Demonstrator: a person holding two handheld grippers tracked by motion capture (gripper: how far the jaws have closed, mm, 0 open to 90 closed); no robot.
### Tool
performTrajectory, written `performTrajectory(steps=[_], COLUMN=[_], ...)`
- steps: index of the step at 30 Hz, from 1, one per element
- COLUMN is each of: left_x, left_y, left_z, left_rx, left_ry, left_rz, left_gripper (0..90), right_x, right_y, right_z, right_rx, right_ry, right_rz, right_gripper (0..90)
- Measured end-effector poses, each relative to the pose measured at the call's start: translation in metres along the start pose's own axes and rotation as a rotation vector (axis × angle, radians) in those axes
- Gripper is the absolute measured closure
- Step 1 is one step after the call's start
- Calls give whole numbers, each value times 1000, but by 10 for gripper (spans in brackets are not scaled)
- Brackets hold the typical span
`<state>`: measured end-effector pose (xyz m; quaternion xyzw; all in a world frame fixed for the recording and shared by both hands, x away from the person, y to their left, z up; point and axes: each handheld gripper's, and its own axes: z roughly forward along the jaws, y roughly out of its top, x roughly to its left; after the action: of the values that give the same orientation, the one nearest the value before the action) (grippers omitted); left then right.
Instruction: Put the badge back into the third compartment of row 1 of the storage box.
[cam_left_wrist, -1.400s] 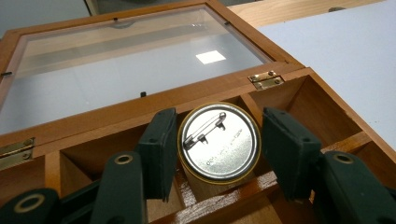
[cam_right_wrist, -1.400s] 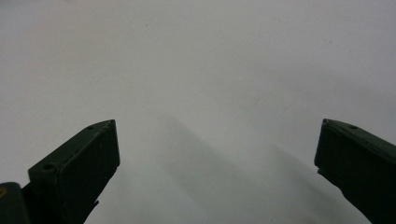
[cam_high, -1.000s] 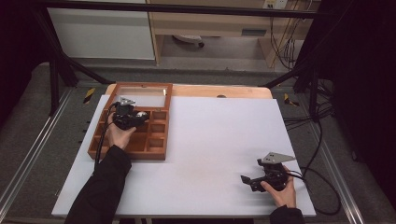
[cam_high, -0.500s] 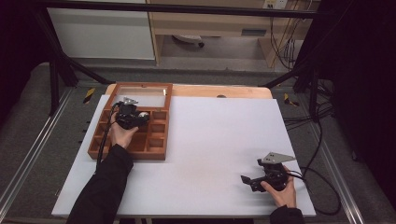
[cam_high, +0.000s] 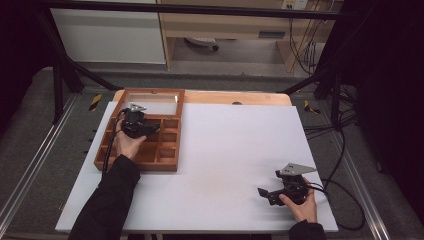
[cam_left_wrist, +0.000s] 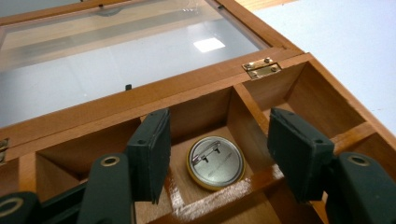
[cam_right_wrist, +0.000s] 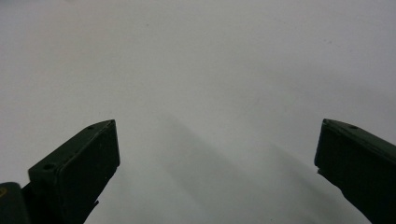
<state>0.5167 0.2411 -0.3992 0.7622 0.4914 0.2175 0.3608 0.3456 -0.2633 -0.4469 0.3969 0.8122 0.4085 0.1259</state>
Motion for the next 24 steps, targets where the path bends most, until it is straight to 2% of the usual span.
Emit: performTrajectory(steps=[10, 14, 16, 20, 24], left_x=[-5, -9, -10, -13, -16], left_y=[1, -3, -4, -9, -15], left_z=[-22, -31, -35, -45, -53], left_rx=[6, 2, 17, -2, 8], left_ry=[-49, -66, -80, -93, -104], left_rz=[12, 19, 24, 32, 48], left_gripper=[291, 265, 238, 199, 154], right_x=[0, 0, 0, 0, 0], right_y=[0, 0, 0, 0, 0], right_z=[0, 0, 0, 0, 0], right_rx=[-1, -1, -1, -1, -2], right_ry=[-3, -1, 0, -3, -3], right_rz=[0, 6, 9, 5, 0], right_gripper=[8, 8, 8, 8, 7])
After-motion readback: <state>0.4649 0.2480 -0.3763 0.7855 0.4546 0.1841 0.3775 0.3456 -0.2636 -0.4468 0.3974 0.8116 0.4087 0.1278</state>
